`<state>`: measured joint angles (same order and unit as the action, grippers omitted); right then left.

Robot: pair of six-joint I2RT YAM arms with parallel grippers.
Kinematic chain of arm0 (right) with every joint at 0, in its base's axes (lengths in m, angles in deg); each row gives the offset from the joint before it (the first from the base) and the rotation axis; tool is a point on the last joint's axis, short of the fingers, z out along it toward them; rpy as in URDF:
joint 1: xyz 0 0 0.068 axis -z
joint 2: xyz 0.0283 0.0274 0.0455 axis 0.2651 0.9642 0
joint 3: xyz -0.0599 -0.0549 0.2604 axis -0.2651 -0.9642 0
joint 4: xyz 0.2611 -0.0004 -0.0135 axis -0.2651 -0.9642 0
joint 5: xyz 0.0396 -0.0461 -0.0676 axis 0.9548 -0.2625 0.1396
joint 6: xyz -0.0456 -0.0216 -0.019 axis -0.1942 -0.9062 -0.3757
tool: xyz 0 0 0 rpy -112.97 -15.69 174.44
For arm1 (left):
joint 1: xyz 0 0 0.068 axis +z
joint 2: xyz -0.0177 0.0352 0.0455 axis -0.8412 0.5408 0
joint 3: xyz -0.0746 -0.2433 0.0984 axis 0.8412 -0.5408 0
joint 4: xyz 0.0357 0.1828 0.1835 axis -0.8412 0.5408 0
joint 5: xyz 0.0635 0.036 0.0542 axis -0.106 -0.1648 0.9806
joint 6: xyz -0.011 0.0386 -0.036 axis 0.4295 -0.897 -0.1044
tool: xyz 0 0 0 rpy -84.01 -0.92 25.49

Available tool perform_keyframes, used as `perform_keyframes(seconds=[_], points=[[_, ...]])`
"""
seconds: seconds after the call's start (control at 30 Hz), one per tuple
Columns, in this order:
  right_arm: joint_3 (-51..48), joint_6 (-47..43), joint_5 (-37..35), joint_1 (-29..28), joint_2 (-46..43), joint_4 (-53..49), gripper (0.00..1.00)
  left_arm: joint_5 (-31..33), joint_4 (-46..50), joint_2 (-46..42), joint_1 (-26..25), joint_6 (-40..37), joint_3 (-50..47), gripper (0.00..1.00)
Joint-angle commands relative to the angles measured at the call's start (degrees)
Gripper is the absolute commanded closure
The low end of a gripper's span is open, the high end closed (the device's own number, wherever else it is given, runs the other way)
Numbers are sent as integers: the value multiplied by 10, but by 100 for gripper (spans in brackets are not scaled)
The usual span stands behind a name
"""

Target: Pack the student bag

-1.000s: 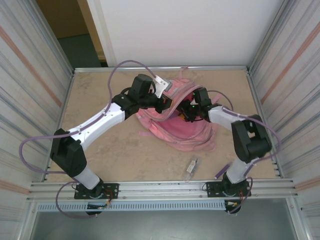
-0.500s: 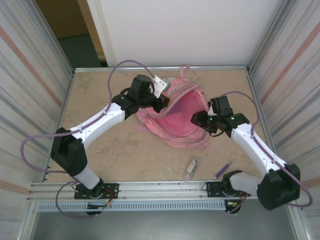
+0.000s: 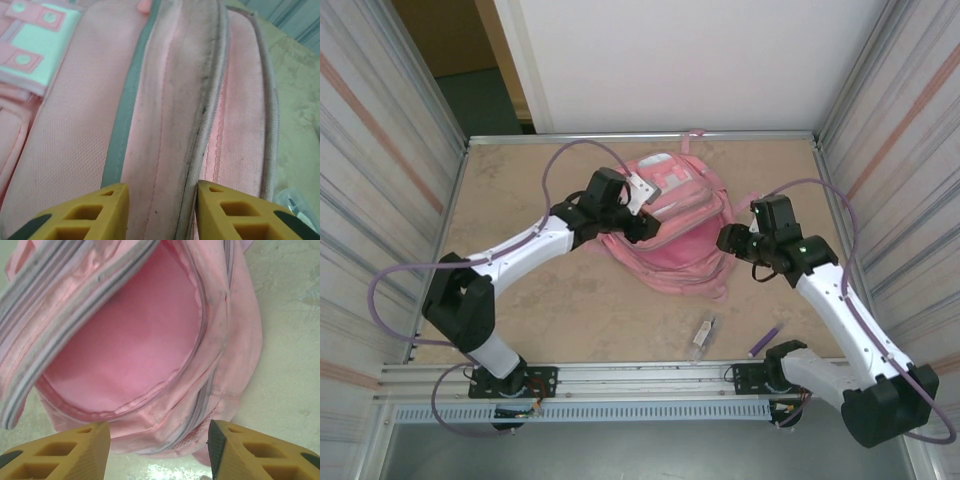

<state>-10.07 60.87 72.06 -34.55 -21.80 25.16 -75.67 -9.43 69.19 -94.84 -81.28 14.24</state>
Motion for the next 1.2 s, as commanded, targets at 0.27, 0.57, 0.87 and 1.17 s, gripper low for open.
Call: perform_keyframes(seconds=[0.27, 0.57, 0.87, 1.17], points=[[35, -12, -23, -60, 54, 34, 45, 78, 6, -38, 126, 190, -31, 46], [38, 6, -16, -77, 60, 47, 44, -47, -122, -75, 127, 190, -77, 43], [41, 6, -10, -90, 74, 61, 44, 101, -61, -48, 204, 193, -62, 31], [56, 22, 2, -131, 103, 85, 44, 27, -96, 72, 197, 187, -55, 40]])
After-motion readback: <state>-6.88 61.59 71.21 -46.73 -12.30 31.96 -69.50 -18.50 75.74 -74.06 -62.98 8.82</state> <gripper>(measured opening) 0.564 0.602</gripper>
